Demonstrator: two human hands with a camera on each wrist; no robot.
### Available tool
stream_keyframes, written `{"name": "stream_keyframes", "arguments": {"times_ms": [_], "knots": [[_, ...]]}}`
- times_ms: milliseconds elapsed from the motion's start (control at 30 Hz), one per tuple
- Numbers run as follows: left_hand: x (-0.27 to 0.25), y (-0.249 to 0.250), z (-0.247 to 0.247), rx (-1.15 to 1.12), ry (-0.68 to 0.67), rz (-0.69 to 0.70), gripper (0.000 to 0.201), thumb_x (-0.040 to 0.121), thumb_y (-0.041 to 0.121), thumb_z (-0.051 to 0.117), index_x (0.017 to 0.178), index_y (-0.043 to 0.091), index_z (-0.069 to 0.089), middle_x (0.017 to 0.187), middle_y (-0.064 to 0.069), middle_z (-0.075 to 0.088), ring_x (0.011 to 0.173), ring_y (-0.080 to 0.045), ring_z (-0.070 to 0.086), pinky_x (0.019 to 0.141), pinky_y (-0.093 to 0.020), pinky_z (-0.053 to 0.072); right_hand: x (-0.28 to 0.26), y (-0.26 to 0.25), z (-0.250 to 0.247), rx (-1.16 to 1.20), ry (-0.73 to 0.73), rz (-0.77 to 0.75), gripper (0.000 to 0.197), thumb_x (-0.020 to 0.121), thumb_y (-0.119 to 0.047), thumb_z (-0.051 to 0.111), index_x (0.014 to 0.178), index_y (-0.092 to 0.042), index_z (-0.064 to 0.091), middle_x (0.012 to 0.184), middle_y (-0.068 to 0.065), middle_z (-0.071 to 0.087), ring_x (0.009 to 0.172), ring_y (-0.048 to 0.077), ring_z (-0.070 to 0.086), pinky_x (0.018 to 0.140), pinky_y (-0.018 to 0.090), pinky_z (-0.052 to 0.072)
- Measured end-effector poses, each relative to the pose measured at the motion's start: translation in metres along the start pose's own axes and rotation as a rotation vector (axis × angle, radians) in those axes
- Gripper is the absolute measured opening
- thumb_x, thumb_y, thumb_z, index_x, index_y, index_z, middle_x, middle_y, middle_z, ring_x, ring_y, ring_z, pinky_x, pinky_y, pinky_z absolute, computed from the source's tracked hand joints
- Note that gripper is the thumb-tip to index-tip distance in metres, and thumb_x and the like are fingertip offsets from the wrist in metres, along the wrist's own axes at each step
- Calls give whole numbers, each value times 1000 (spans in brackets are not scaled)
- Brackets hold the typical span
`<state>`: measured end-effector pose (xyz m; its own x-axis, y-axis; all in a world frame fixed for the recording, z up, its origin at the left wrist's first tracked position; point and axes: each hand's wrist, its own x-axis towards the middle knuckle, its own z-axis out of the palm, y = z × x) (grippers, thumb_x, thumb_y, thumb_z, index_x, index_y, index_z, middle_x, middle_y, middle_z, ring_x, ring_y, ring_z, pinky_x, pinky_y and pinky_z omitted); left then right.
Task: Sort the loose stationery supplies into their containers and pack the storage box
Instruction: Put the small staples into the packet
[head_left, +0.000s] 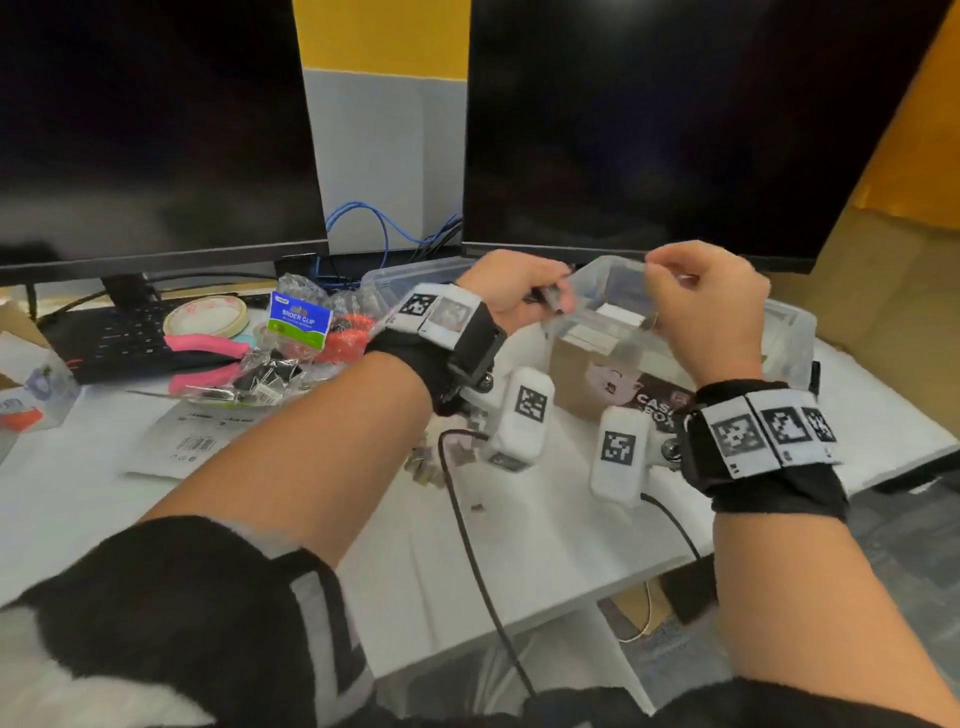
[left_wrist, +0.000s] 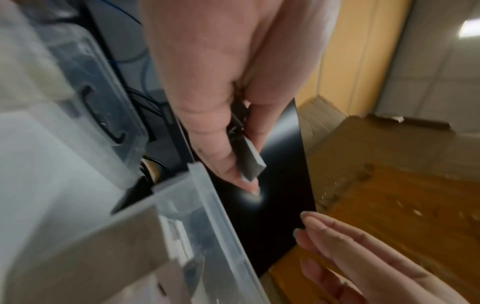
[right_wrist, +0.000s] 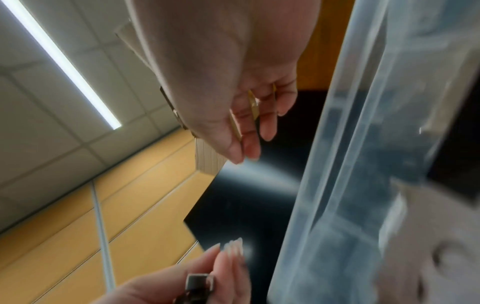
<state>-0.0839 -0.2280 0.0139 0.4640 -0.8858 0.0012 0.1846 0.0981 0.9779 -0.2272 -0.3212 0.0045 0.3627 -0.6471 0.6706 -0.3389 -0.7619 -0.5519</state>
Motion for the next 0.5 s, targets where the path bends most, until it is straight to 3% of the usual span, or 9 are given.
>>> {"name": "stream_keyframes", "arguments": {"times_ms": [133, 267, 300, 400, 500], "knots": [[29, 7, 51, 232, -35, -73, 26, 91, -10, 44, 67, -4, 50, 57, -14, 51, 51, -23, 51, 55, -27, 52, 3, 32, -31, -172, 50, 118, 25, 92, -22, 49, 103, -14, 70, 102, 6, 70, 94, 20, 60, 76, 21, 35], [54, 3, 93, 676, -129, -97, 16, 92, -1, 50, 78, -3, 58, 61, -12, 59, 60, -27, 58, 77, -35, 54, -3, 53, -43, -134, 26, 184, 22, 91, -18, 52, 101, -12, 71, 99, 7, 70, 91, 22, 61, 77, 23, 37], [60, 2, 97, 840, -182, -95, 16, 91, 3, 52, 81, -4, 63, 65, -12, 60, 64, -26, 58, 78, -33, 53, -5, 58, -42, -119, 26, 194, 21, 90, -17, 52, 99, -13, 71, 98, 7, 70, 91, 22, 61, 78, 25, 39], [72, -4, 106, 1383, -258, -70, 18, 84, 25, 62, 88, 11, 73, 74, -2, 64, 66, -18, 62, 64, -24, 49, -12, 69, -38, -90, 45, 208, 20, 88, -13, 53, 97, -13, 71, 96, 6, 70, 91, 22, 61, 81, 28, 41], [83, -13, 113, 1769, -275, -83, 16, 78, 34, 69, 83, 19, 66, 87, 1, 67, 83, -22, 64, 78, -31, 52, -14, 70, -36, -73, 68, 207, 20, 89, -13, 53, 99, -12, 71, 97, 6, 69, 91, 20, 60, 80, 27, 41]]}}
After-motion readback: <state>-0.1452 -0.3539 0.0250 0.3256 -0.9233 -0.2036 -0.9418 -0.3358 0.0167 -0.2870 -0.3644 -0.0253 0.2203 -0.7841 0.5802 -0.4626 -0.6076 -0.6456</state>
